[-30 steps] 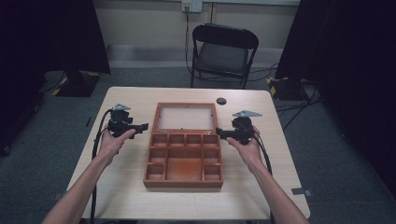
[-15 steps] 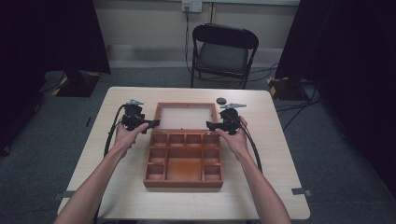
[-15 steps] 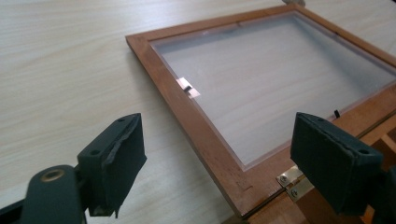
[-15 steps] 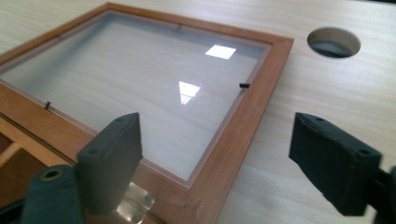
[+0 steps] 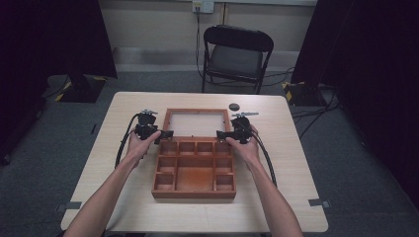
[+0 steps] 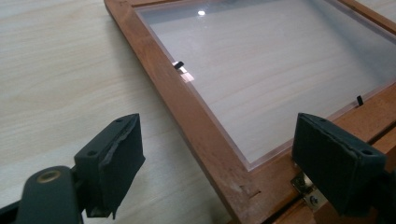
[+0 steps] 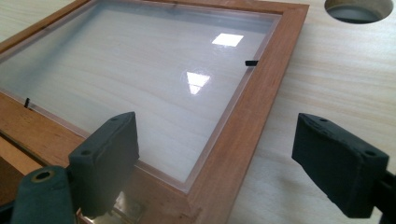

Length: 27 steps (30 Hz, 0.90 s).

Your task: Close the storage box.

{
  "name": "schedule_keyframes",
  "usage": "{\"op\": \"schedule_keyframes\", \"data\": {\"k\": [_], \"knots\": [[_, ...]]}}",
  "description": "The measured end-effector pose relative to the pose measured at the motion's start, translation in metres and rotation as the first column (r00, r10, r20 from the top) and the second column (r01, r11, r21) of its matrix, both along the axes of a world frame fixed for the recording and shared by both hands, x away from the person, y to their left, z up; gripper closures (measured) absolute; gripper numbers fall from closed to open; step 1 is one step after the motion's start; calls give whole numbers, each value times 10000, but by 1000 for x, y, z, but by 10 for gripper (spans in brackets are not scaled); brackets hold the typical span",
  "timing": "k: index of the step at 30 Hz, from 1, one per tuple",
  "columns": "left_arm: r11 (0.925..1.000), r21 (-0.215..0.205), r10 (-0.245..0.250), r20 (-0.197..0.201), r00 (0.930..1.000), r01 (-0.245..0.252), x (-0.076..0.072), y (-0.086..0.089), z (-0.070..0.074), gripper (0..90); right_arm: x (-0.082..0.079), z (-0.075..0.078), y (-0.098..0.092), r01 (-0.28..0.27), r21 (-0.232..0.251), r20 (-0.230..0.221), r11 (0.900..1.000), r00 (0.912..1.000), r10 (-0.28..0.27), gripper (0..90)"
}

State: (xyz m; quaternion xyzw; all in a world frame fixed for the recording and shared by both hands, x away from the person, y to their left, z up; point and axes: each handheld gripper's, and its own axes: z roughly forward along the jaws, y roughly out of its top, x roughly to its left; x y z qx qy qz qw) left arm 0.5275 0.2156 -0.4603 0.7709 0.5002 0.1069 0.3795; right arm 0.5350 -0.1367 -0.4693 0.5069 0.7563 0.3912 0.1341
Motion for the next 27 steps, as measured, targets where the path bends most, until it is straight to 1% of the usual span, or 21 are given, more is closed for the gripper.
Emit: {"op": "schedule_keyframes", "data": {"k": [1, 2, 4, 5, 7, 9, 10, 11, 12, 13, 14, 15, 16, 17, 18, 20, 22, 23, 24, 26, 27], "knots": [[10000, 64, 15, -79, 10000, -15, 0, -4, -1, 158, 0, -1, 0, -21, 98, -47, 9999, 10000, 22, 138], [10000, 77, -24, -50, 10000, 25, 0, -6, 0, 158, 1, -1, 0, 64, 224, -184, 9997, 9998, -60, 140], [10000, 83, -26, 3, 10000, 26, 0, -7, 0, 158, 1, -2, 0, 158, 326, -314, 9993, 9994, -148, 138], [10000, 43, -4, -62, 10000, 4, 0, -8, 0, 156, 1, -2, 1, 238, 364, -400, 9991, 9989, -223, 139], [10000, -8, 20, -112, 9999, -20, 1, -8, -1, 152, 1, -4, 2, 242, 609, -516, 9978, 9984, -211, 138], [10000, -39, -41, -140, 9999, 40, 2, -7, -2, 151, 1, -4, 3, 219, 639, -506, 9977, 9985, -187, 136], [9998, -170, 40, -135, 9999, -43, 2, -8, -3, 149, 1, -6, 5, 192, 831, -512, 9964, 9986, -150, 135], [9997, -234, 29, -161, 9999, -33, 2, -8, -4, 149, 1, -6, 5, 192, 831, -512, 9964, 9986, -150, 135], [9994, -330, 79, -179, 9998, -85, 3, -9, -4, 145, 2, -7, 6, 164, 991, -573, 9949, 9983, -107, 120], [9993, -371, 73, -210, 9998, -81, 3, -9, -5, 141, 3, -9, 9, 357, 1187, -792, 9923, 9965, -263, 91], [9992, -398, 73, -182, 9998, -80, 3, -9, -6, 141, 3, -9, 9, 357, 1187, -792, 9923, 9965, -263, 91], [9993, -375, 45, -134, 9999, -50, 4, -9, -6, 107, 4, -10, 8, 346, 1223, -893, 9919, 9957, -237, 87], [9994, -312, 116, -143, 9998, -121, 4, -9, -6, 107, 4, -10, 8, 346, 1223, -893, 9919, 9957, -237, 87], [9995, -299, 101, -199, 9998, -107, 5, -9, -7, 87, 5, -11, 7, 389, 1436, -1129, 9889, 9933, -226, 86], [9992, -362, 141, -297, 9995, -151, 5, -9, -7, 86, 6, -12, 6, 369, 1510, -1167, 9878, 9930, -193, 86], [9991, -384, 170, -302, 9994, -181, 6, -8, -8, 83, 7, -12, 6, 377, 1574, -1217, 9868, 9924, -185, 87], [9982, -562, 179, -481, 9987, -206, 7, -6, -9, 76, 7, -13, 5, 391, 1632, -1277, 9858, 9917, -182, 87], [9974, -682, 187, -562, 9982, -225, 8, -5, -10, 73, 8, -13, 4, 405, 1720, -1446, 9843, 9894, -155, 89], [9974, -682, 187, -562, 9982, -225, 8, -5, -10, 73, 8, -13, 4, 405, 1720, -1446, 9843, 9894, -155, 89], [9976, -665, 161, -537, 9984, -196, 8, -5, -10, 73, 10, -14, 4, 472, 1949, -1752, 9797, 9845, -126, 94], [9978, -633, 143, -522, 9985, -176, 7, -5, -10, 74, 10, -15, 3, 378, 2185, -1957, 9751, 9807, 58, 96]]}}
